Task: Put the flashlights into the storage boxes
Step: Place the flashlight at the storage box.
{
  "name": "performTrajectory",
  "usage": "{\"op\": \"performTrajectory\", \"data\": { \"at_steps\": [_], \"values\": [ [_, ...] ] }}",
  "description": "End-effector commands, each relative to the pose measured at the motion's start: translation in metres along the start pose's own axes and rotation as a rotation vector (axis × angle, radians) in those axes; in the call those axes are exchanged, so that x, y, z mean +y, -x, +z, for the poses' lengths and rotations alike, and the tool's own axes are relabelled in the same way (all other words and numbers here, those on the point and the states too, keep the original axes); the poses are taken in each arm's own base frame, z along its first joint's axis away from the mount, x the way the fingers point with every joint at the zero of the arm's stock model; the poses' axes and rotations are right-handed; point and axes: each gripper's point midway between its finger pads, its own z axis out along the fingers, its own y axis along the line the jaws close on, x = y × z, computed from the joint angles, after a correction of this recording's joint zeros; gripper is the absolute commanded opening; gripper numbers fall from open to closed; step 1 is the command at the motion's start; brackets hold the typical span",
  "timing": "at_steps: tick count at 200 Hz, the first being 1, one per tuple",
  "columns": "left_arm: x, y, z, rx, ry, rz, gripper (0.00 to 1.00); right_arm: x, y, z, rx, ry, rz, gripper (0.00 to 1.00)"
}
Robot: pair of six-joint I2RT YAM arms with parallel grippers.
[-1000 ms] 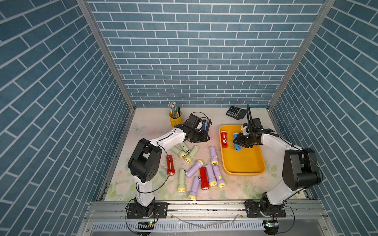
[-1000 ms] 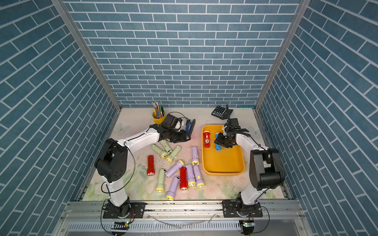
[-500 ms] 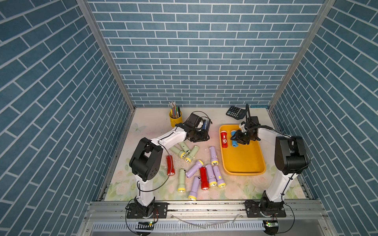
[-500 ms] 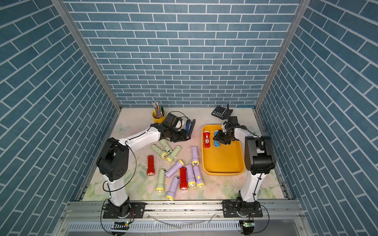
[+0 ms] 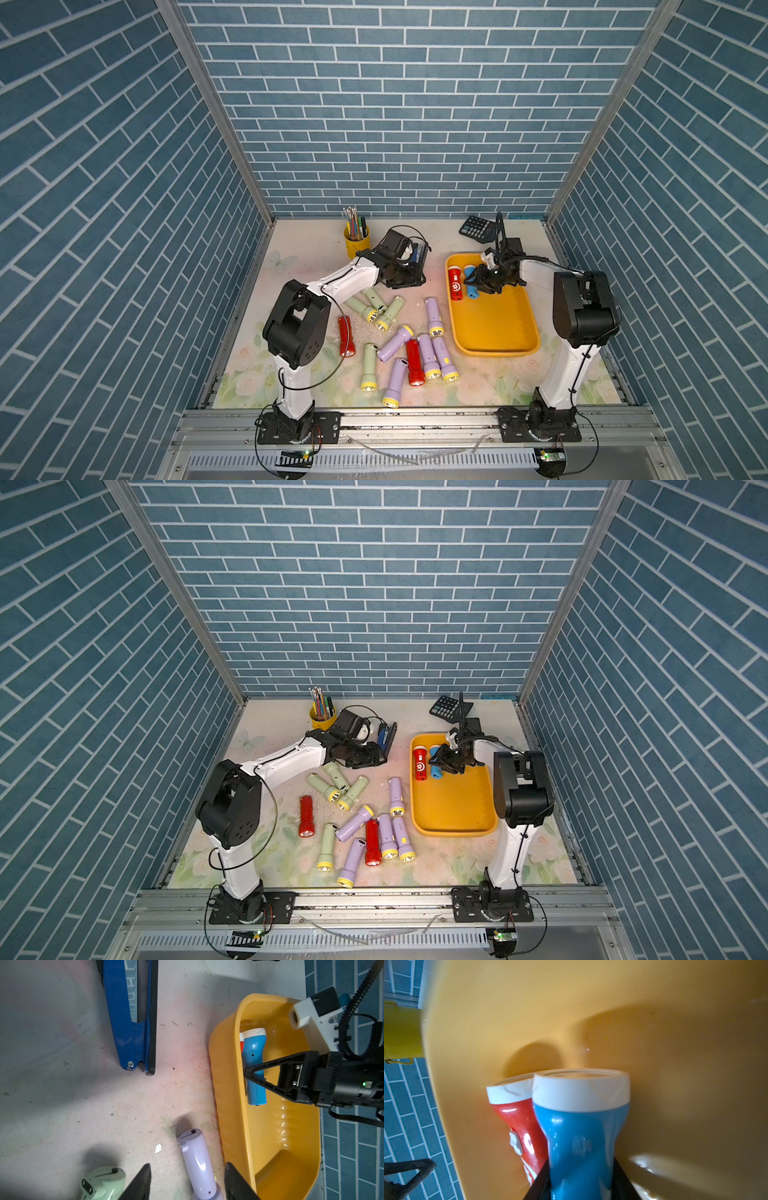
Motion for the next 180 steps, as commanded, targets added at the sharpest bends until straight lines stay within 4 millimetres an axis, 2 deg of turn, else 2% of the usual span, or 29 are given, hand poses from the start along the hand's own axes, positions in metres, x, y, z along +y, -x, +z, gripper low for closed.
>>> {"op": "performTrajectory", "data": {
  "at_steps": [1,29,63,120,150,180],
  "values": [
    [0.002,0.001,0.003,0.004,0.021,0.006,0.57,0.01,0.015,-0.003,-0.029,0.031,-0.069,0.43],
    [0.002,0.002,0.002,0.001,0.021,0.008,0.57,0.008,0.018,-0.003,-0.037,0.016,-0.078,0.51],
    [0.0,0.004,-0.001,-0.007,0.016,0.01,0.57,0.009,0.02,-0.008,-0.047,-0.001,-0.09,0.52],
    [-0.001,-0.001,-0.018,-0.029,0.02,0.02,0.57,0.021,0.018,-0.042,-0.09,-0.056,-0.138,0.54],
    [0.0,-0.009,-0.033,-0.043,0.023,0.023,0.57,0.036,0.005,-0.064,-0.106,-0.095,-0.178,0.54],
    [0.01,-0.026,-0.054,-0.05,0.061,0.017,0.57,0.063,-0.023,-0.075,-0.09,-0.142,-0.264,0.54]
  ]
}}
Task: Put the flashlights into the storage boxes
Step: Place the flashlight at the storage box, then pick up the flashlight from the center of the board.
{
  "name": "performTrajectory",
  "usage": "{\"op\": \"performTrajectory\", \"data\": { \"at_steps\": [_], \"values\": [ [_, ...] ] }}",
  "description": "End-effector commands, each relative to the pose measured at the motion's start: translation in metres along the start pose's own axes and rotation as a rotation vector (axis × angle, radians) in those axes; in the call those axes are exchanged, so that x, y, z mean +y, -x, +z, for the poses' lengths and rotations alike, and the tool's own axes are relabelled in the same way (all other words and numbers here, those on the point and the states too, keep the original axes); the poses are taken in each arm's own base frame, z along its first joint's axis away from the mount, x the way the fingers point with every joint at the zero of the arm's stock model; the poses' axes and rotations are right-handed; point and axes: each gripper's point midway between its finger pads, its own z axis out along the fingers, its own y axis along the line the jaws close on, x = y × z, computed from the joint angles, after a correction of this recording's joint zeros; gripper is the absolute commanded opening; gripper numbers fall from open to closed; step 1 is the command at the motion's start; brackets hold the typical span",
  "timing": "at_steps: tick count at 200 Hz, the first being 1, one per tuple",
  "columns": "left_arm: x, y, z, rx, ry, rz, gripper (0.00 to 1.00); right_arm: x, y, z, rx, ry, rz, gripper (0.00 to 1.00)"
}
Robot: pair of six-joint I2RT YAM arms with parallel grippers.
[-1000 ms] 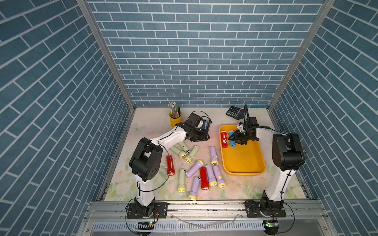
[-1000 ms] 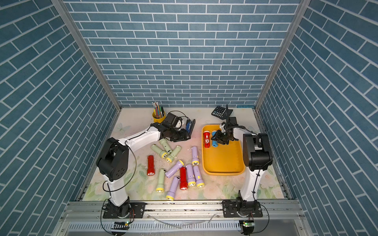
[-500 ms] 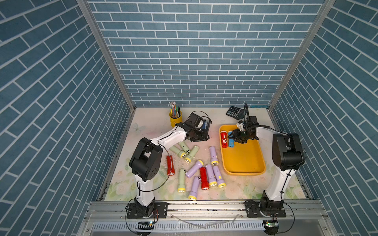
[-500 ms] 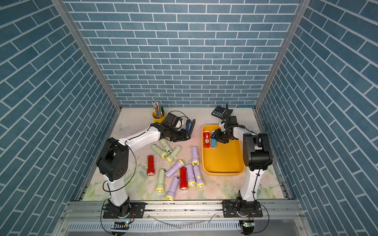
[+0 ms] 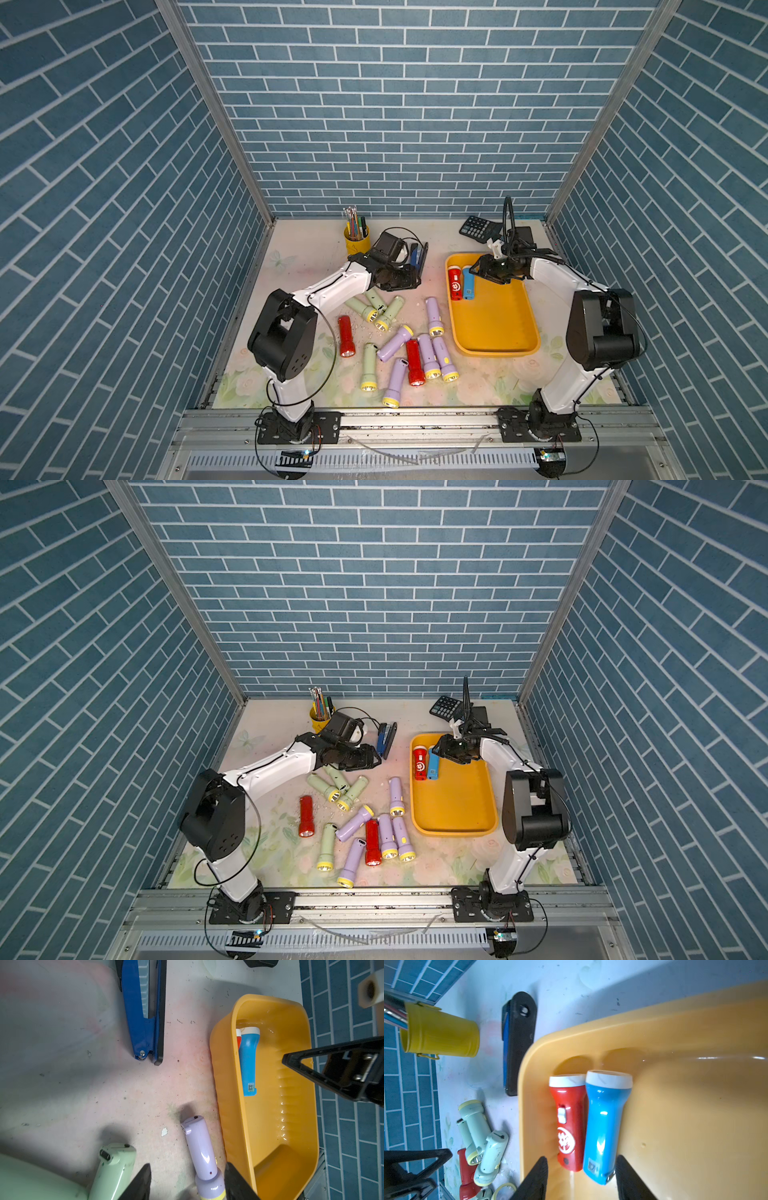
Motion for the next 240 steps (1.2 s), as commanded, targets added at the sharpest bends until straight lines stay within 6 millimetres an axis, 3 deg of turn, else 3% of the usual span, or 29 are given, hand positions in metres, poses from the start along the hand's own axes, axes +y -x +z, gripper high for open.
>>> {"op": "performTrajectory", "data": {
  "at_steps": [1,51,98,176,240],
  "values": [
    [0.008,-0.013,-0.019,-0.006,0.042,0.008,0.57,0.021,-0.027,-0.014,0.046,-0.058,-0.104,0.54],
    [0.028,-0.051,-0.049,0.009,0.081,0.028,0.57,0.08,-0.075,-0.028,0.069,-0.099,-0.212,0.53],
    [0.05,-0.074,-0.062,-0.003,0.092,-0.027,0.58,0.108,-0.107,-0.022,0.088,-0.12,-0.257,0.53],
    [0.106,-0.087,-0.076,-0.006,0.197,-0.22,0.57,0.164,-0.124,0.02,0.177,-0.094,-0.367,0.53],
    [0.163,-0.112,-0.108,0.058,0.428,-0.311,0.57,0.199,-0.133,0.048,0.222,-0.02,-0.432,0.53]
  ]
}}
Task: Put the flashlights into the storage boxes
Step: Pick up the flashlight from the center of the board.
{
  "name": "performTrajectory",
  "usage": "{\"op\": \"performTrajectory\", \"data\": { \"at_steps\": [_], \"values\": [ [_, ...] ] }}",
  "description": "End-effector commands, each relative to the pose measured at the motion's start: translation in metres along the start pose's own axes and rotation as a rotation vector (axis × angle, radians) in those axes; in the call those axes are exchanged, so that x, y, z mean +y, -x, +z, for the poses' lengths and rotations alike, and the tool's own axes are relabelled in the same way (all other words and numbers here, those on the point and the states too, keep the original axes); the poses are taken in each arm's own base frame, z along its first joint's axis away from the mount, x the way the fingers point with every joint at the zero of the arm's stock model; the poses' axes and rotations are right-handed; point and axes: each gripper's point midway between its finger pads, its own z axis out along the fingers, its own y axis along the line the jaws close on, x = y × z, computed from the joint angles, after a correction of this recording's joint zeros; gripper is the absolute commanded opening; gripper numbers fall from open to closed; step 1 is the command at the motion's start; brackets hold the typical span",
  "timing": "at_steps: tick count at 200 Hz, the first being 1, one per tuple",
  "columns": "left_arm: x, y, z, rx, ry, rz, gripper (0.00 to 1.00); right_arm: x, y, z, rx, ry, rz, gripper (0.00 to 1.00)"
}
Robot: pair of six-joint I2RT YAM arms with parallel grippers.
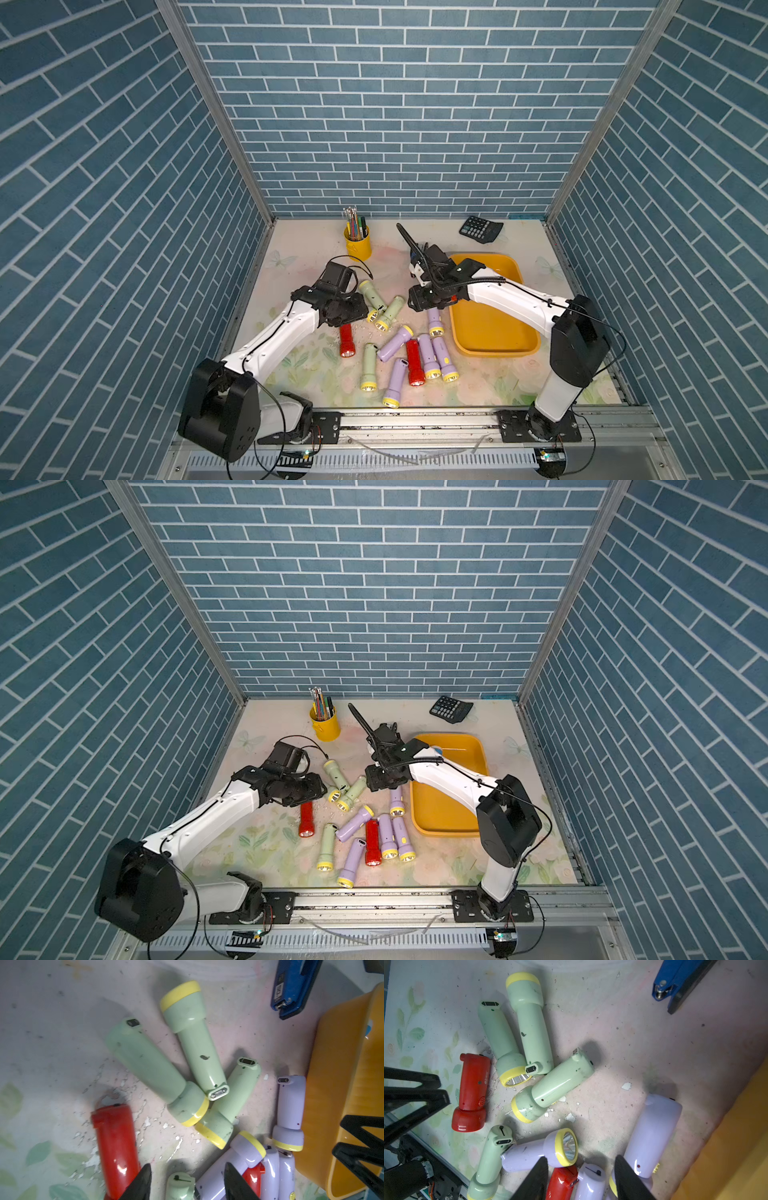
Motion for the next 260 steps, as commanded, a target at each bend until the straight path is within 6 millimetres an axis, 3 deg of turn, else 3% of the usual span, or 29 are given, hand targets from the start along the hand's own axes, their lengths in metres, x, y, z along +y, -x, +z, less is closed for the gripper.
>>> {"op": "performTrajectory", "data": {
  "at_steps": [1,32,73,164,223,260],
  "values": [
    [0.04,-0.014,-0.004,0.054,0.157,-0.033,0.57,0.016,0.011,-0.001,-0.012,0.039,-0.012,0.53],
    [0.06,-0.017,0.006,0.141,0.228,-0.055,0.57,0.019,0.014,0.006,-0.003,0.05,-0.027,0.53],
    [0.069,-0.015,0.02,0.218,0.305,-0.019,0.57,0.023,0.013,0.014,0.014,0.078,-0.041,0.53],
    [0.069,-0.014,0.053,0.306,0.307,-0.008,0.56,0.024,0.015,0.018,0.0,0.094,-0.039,0.54],
    [0.076,-0.016,0.064,0.33,0.334,0.007,0.41,0.017,0.014,0.014,-0.04,0.091,0.004,0.54],
    [0.064,-0.006,0.053,0.266,0.282,-0.001,0.31,0.011,0.019,0.006,-0.103,0.085,0.054,0.54]
  ]
}}
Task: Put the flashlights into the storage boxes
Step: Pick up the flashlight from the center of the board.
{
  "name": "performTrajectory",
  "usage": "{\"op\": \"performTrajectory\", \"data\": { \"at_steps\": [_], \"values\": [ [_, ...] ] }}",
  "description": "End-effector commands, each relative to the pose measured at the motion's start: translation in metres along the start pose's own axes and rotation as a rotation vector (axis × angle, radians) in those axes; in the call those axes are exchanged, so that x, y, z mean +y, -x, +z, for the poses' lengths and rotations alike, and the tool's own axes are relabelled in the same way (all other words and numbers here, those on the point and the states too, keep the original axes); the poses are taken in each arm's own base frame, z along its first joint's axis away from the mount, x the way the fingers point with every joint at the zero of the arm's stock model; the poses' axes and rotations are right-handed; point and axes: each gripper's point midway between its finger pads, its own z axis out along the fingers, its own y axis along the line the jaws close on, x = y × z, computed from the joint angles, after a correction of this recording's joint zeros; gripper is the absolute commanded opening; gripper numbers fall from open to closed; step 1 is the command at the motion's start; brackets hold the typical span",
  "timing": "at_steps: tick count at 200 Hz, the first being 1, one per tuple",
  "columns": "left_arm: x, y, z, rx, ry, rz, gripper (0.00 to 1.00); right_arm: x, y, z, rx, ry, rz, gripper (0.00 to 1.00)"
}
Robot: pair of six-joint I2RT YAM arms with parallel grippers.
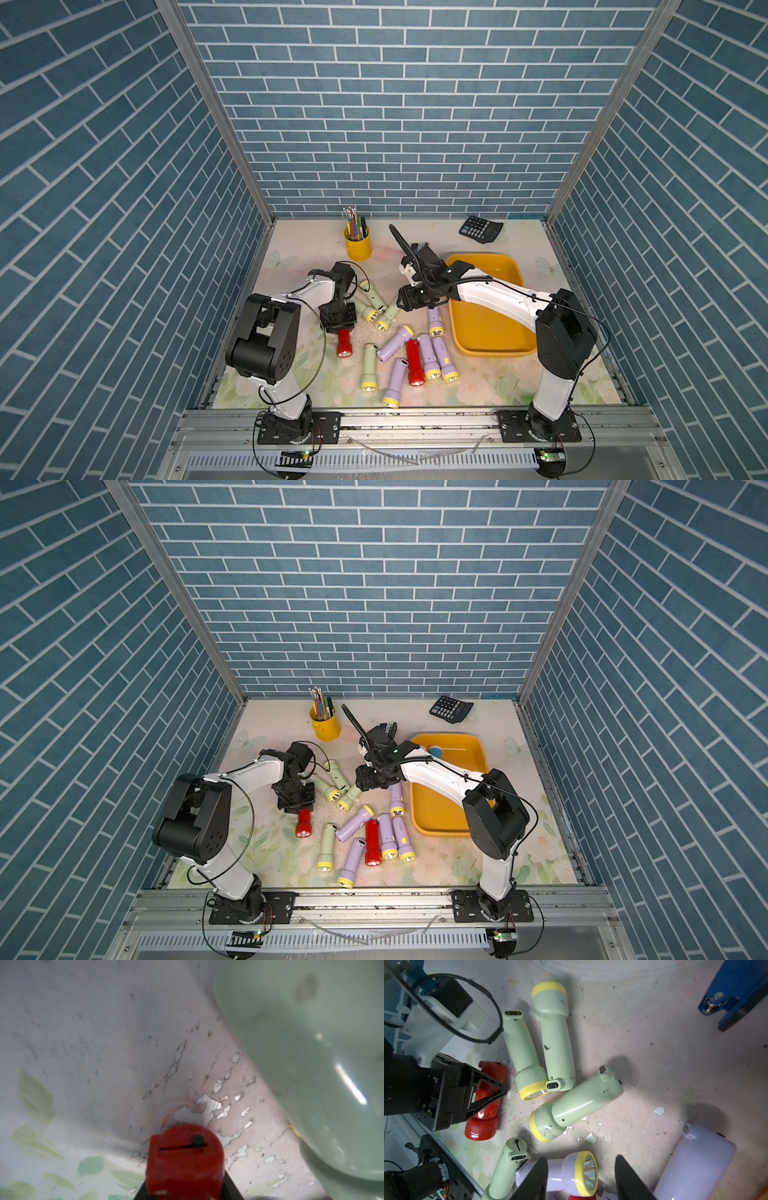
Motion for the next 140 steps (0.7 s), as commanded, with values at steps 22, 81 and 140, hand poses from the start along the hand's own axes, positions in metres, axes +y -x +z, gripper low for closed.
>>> {"op": "performTrajectory", "data": {
  "at_steps": [22,81,140],
  "values": [
    [-0.016,0.018,-0.043,-0.176,-0.123,-0.023,0.3,-0.002,0.016,-0.026,-0.147,0.02,0.079,0.54],
    [-0.068,0.036,-0.108,-0.417,-0.529,-0.12,0.29,-0.004,0.022,-0.048,-0.262,0.034,0.075,0.54],
    [-0.109,0.052,-0.148,-0.523,-0.878,-0.267,0.28,0.011,0.03,-0.074,-0.435,0.201,-0.057,0.66]
  ]
}}
